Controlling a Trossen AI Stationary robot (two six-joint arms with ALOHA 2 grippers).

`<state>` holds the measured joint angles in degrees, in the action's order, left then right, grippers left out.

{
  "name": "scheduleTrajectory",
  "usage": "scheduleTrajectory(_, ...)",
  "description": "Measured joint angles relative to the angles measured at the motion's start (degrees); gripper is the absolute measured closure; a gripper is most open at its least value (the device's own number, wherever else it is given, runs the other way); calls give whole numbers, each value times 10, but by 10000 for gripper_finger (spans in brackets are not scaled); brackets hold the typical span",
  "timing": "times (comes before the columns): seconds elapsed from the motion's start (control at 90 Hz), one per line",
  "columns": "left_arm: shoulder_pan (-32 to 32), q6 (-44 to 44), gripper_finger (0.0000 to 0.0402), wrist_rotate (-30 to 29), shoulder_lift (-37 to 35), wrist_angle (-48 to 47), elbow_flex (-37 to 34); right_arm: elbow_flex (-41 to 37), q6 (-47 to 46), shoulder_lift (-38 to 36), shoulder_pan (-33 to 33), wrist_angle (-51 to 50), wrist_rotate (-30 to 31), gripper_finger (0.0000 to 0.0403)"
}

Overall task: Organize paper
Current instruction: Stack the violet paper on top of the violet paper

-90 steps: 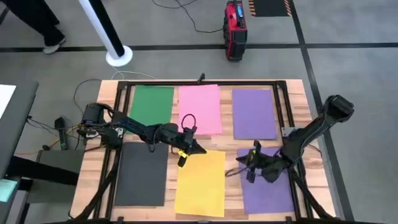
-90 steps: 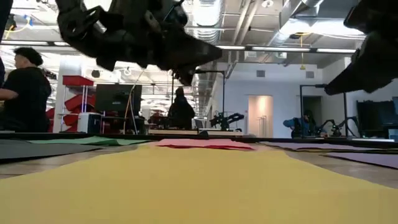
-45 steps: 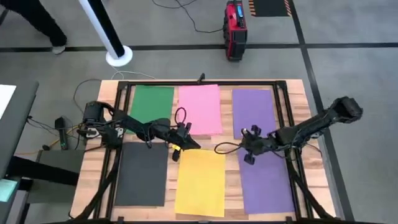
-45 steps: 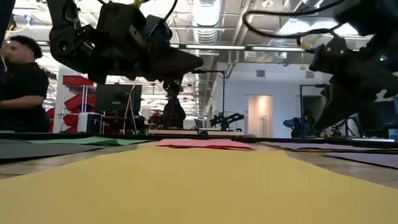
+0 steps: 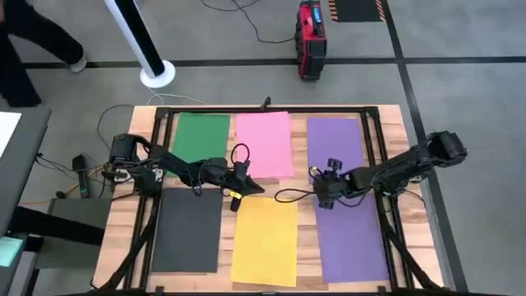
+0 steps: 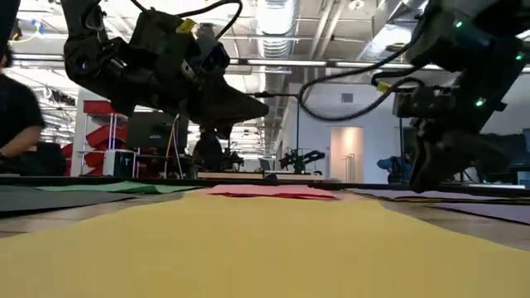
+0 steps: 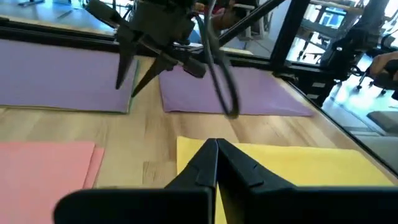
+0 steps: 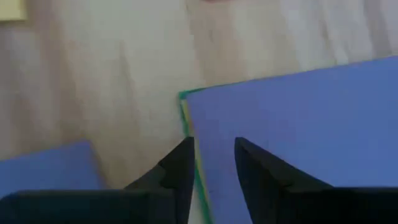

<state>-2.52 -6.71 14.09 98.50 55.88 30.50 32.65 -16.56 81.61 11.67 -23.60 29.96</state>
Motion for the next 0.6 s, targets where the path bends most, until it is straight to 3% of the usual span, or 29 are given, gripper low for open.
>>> scheduleTrajectory(0.244, -1, 5, 401, 0, 0, -19, 0, 18, 5, 48, -2, -1, 2, 291)
scheduleTrajectory(0.6, 0, 5, 401, 0, 0, -30, 0, 46, 0, 47, 3, -19, -4, 300)
